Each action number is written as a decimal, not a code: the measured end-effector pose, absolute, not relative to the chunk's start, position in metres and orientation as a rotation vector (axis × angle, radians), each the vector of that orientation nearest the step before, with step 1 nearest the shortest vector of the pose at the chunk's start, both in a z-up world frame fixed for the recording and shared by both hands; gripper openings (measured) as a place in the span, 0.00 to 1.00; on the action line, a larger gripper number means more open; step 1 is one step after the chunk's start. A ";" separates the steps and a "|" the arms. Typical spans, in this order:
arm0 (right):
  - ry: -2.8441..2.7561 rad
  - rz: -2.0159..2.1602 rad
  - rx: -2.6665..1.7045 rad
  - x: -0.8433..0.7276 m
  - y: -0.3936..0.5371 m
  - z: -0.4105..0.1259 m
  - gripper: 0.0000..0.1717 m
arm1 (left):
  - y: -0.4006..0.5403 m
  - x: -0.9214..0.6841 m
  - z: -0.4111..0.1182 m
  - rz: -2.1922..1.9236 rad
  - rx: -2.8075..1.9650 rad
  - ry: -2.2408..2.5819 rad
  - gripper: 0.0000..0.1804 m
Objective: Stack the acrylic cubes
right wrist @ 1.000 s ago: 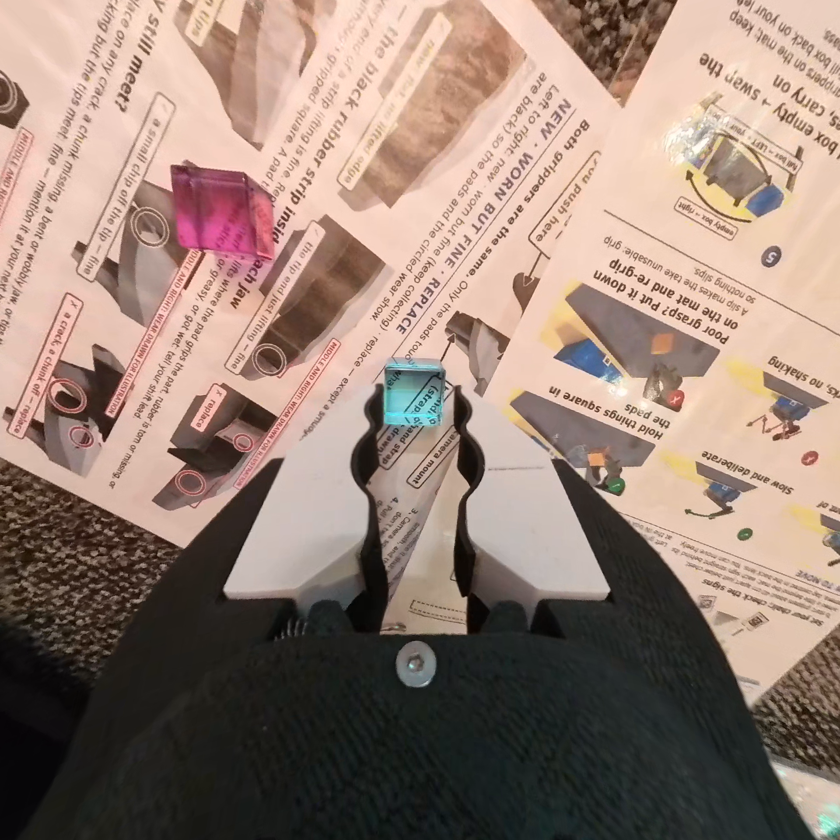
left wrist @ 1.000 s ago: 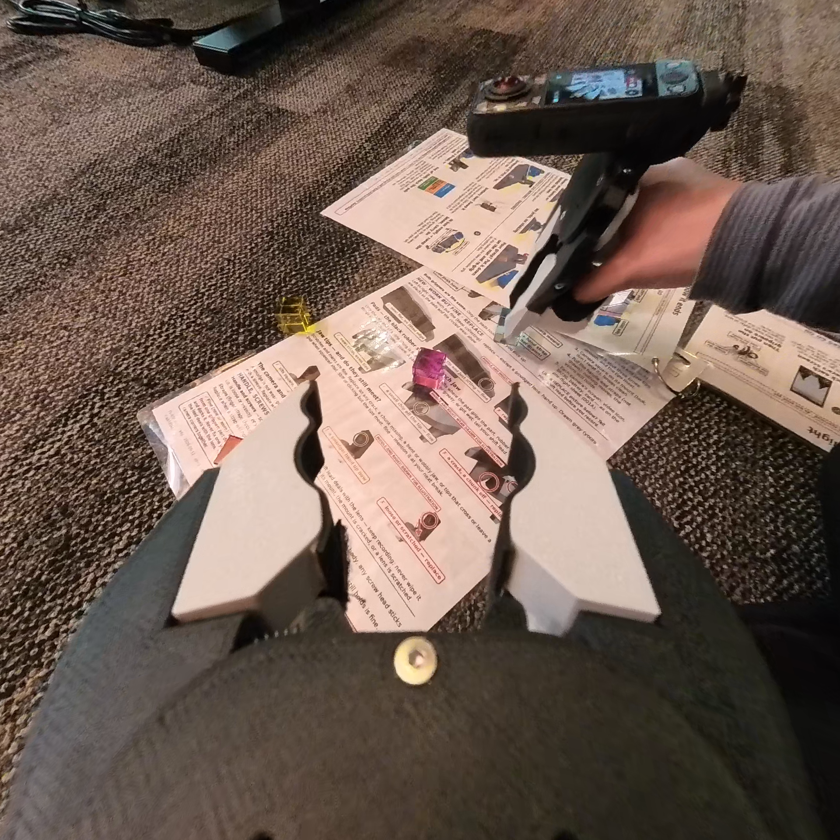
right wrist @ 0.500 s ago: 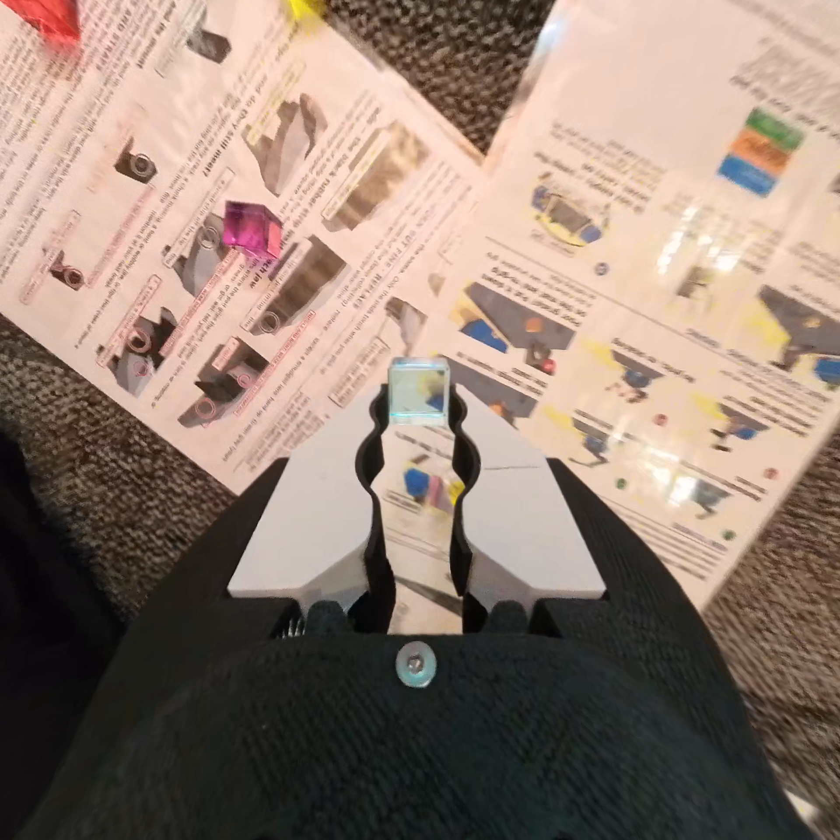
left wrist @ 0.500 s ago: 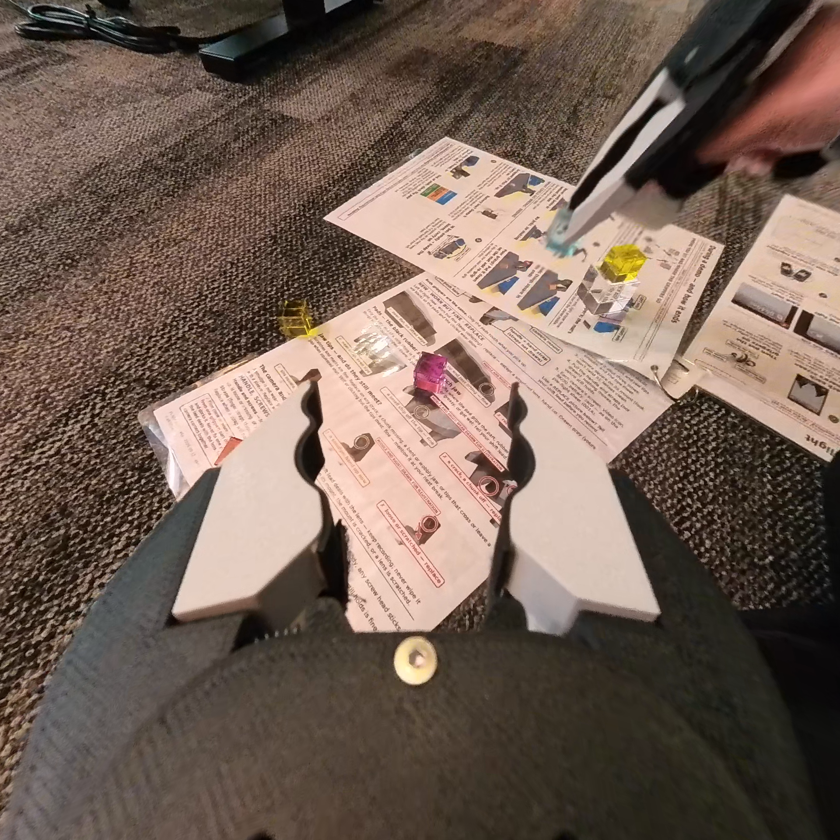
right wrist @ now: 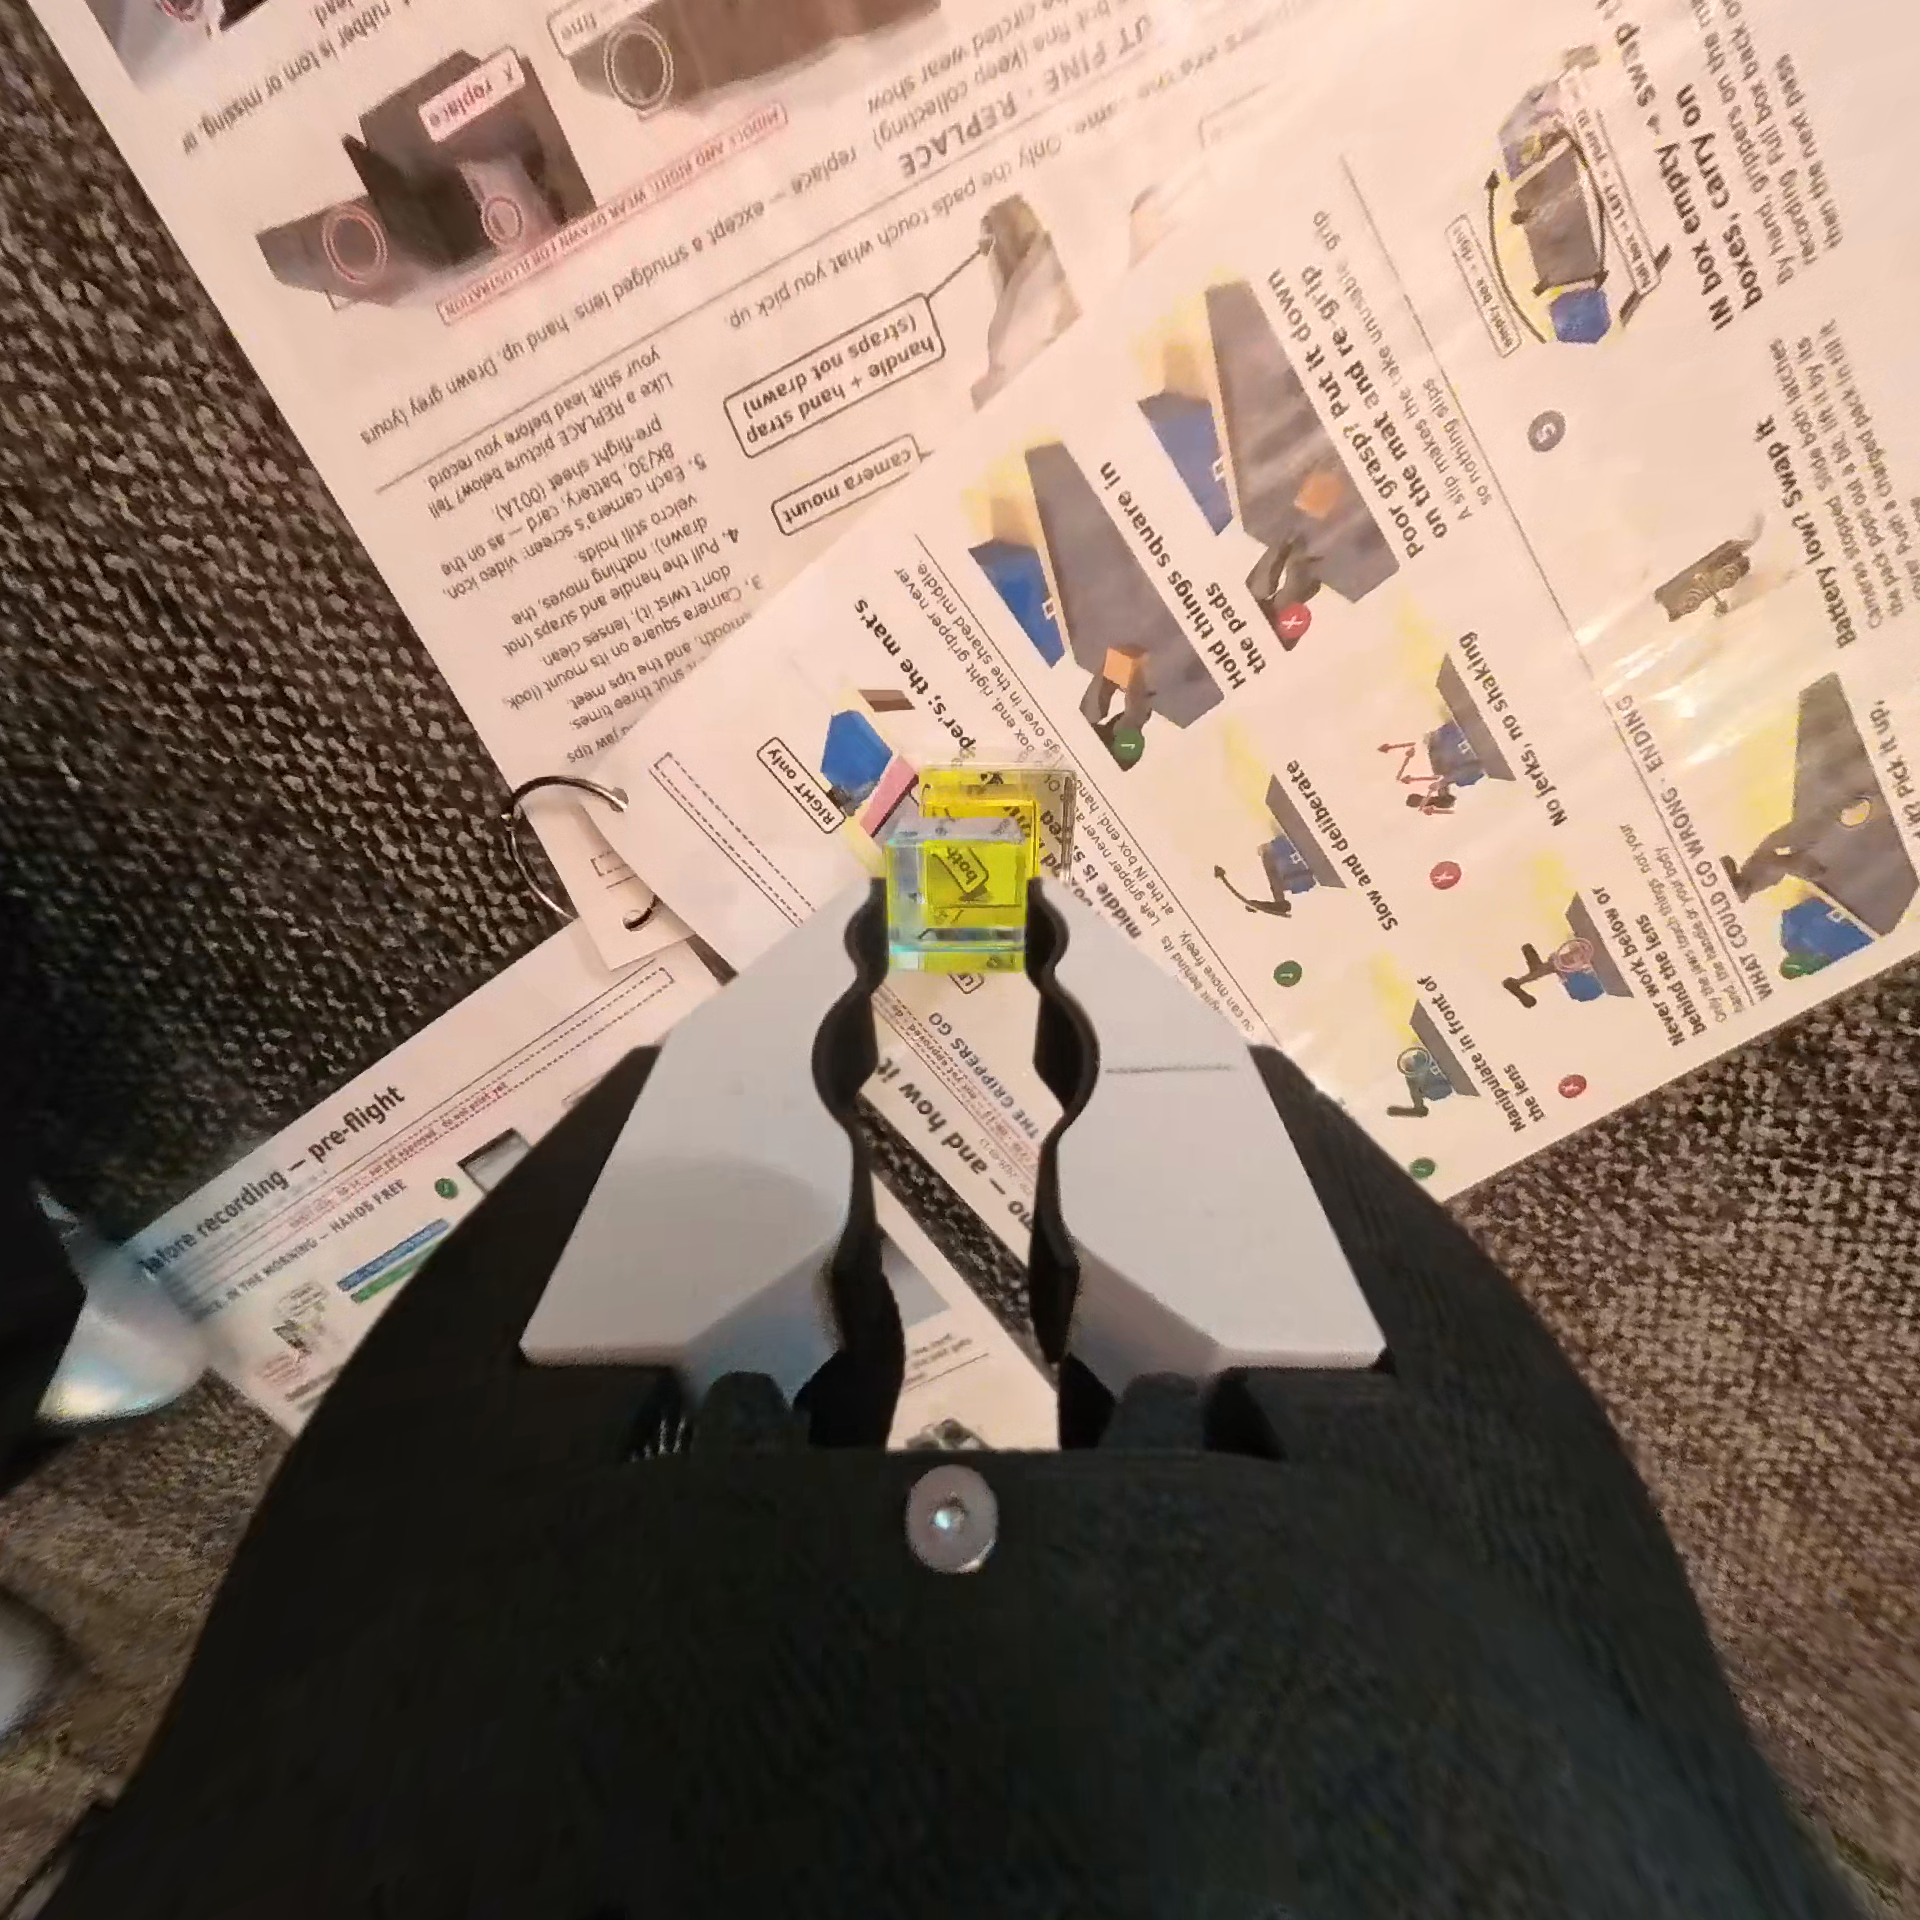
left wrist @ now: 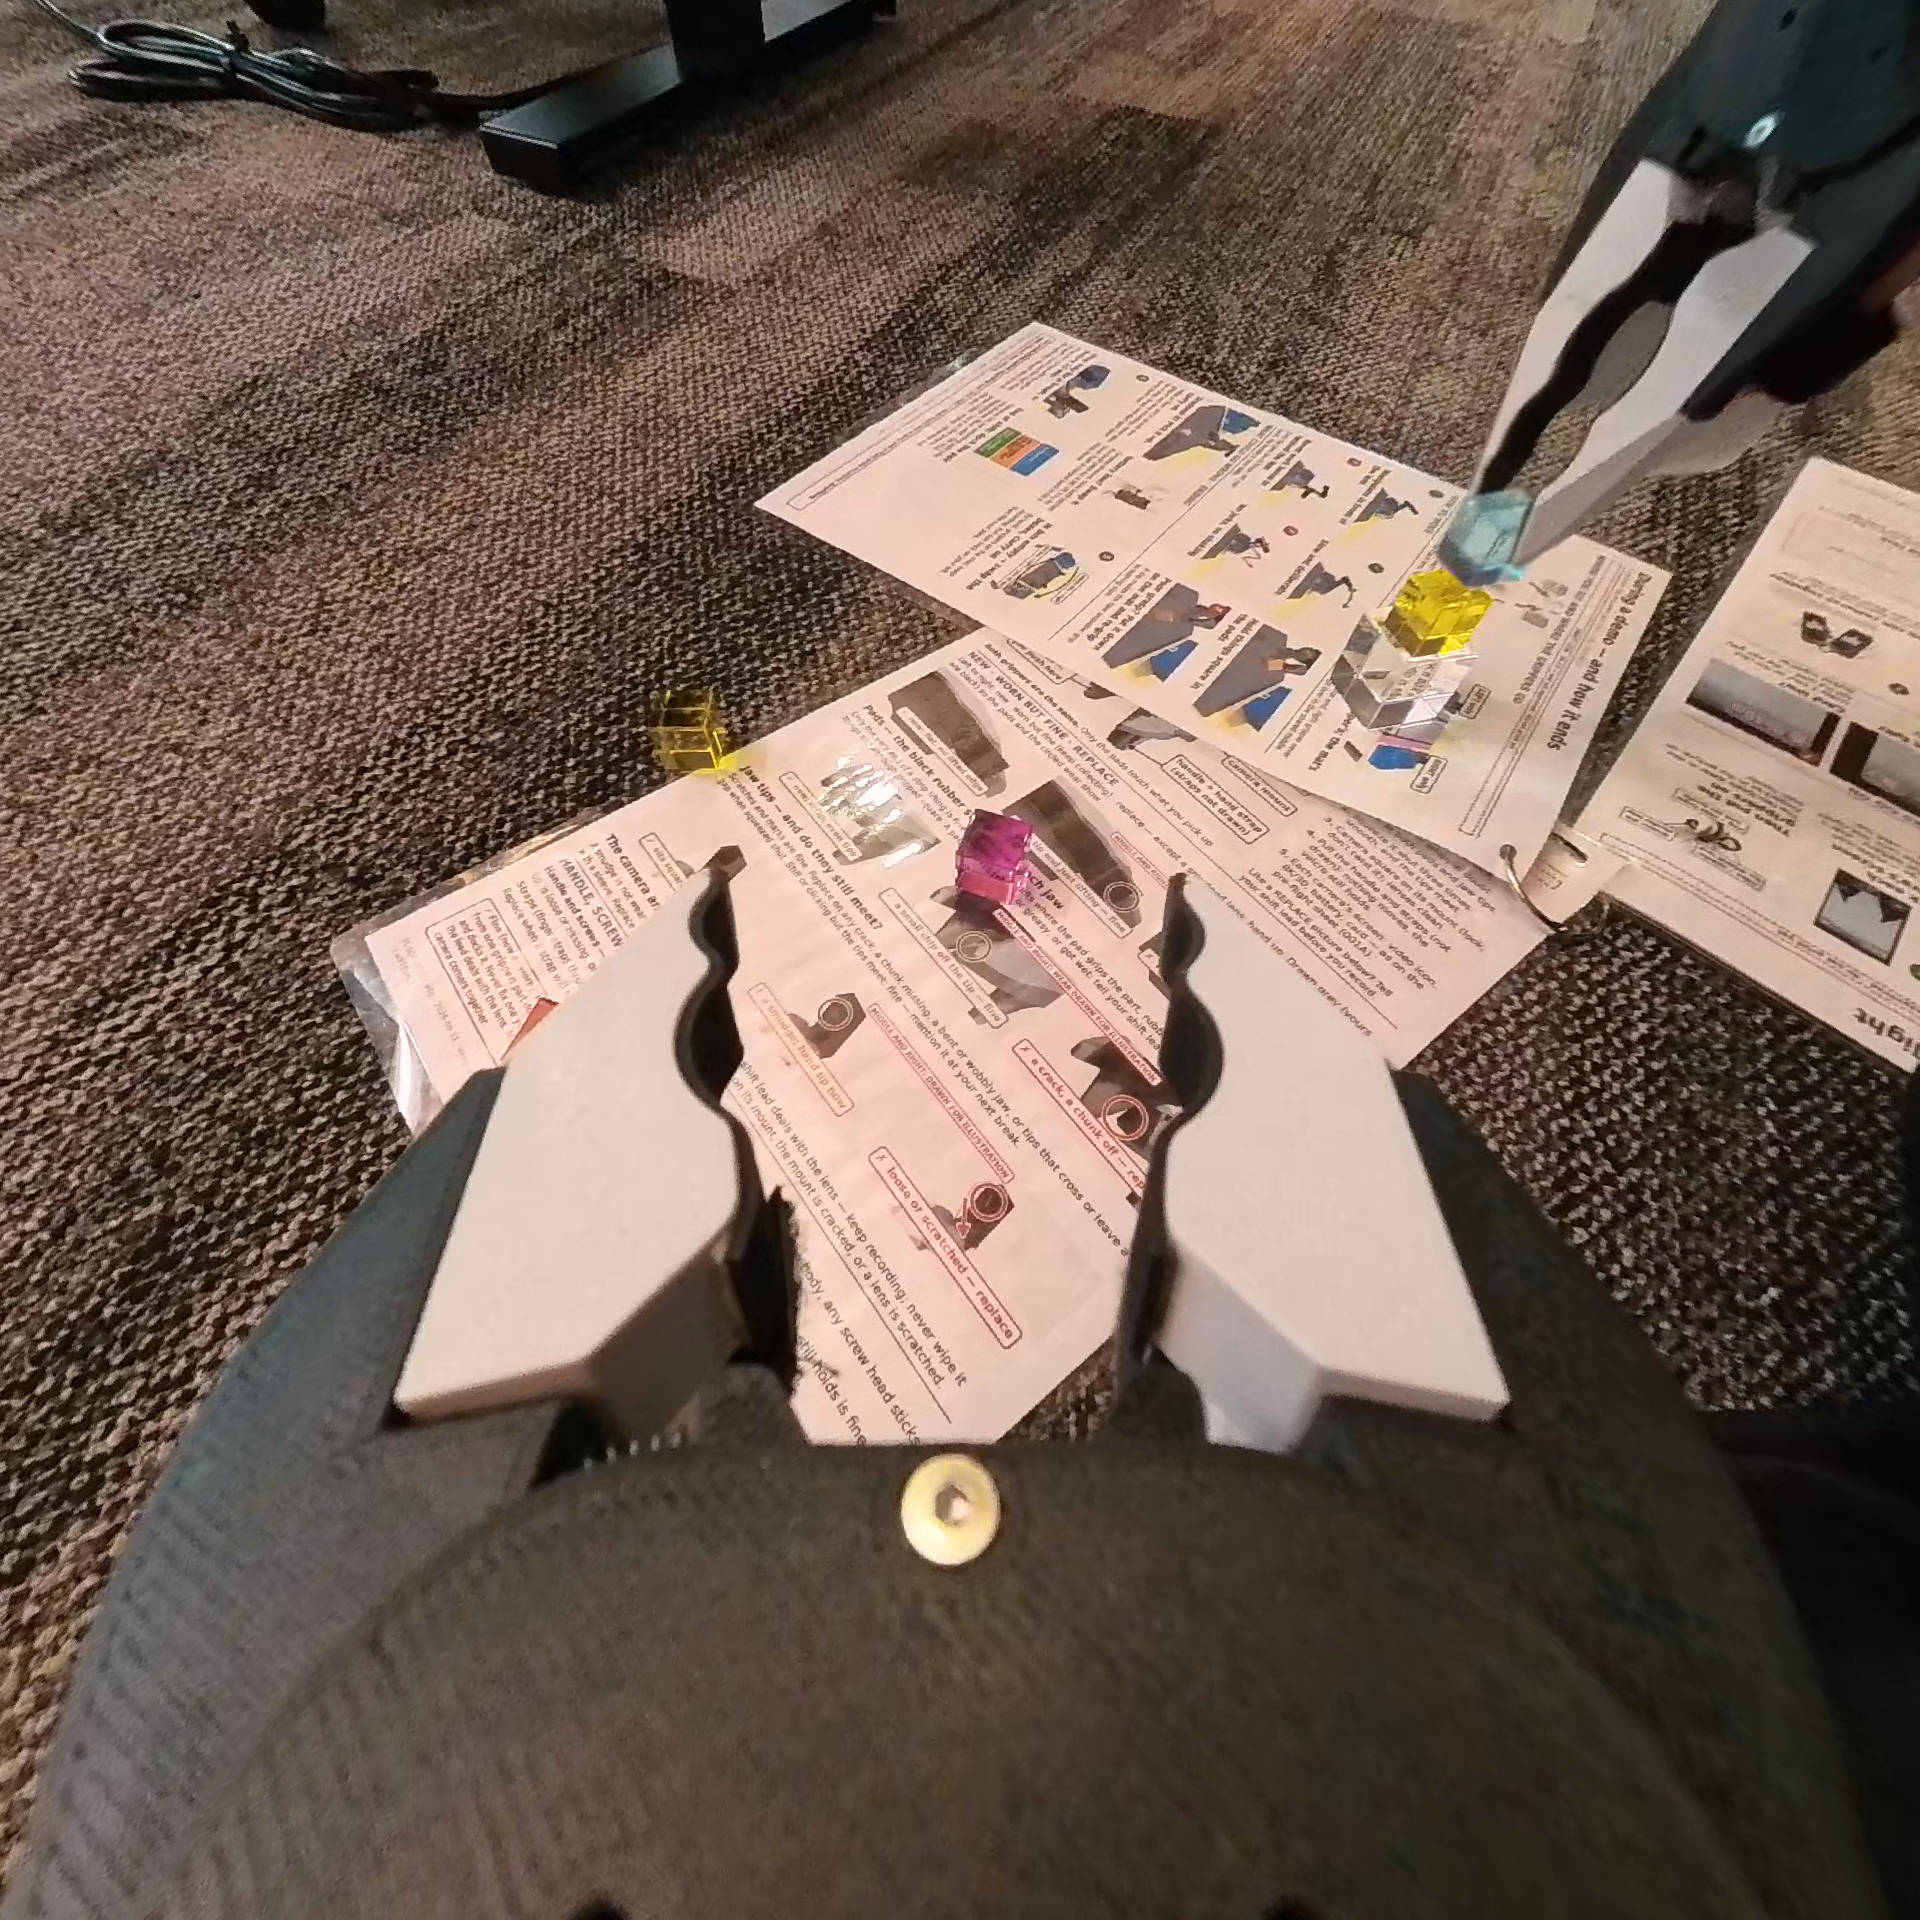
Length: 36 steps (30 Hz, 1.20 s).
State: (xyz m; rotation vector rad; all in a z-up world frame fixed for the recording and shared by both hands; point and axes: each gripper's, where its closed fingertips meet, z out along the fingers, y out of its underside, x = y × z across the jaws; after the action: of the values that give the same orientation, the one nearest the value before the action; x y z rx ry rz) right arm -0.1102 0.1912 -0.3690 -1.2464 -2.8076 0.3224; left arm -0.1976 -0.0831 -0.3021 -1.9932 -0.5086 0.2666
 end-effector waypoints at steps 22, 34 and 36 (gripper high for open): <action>-2.859 0.248 -1.176 -0.112 0.193 -0.381 0.14 | -0.083 -0.198 -0.302 0.271 -1.992 -0.512 0.45; -2.654 0.615 -1.342 -0.145 0.157 -0.341 0.27 | -0.085 -0.201 -0.299 0.282 -1.969 -0.530 0.48; -2.553 0.637 -1.427 -0.164 0.139 -0.339 0.22 | -0.084 -0.201 -0.299 0.280 -1.970 -0.530 0.48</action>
State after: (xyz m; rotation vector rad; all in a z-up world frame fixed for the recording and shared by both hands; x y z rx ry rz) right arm -0.1635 0.1387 -0.3394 -1.4266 -2.5529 0.6368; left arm -0.2010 -0.0845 -0.2988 -1.9702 -0.5296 0.2803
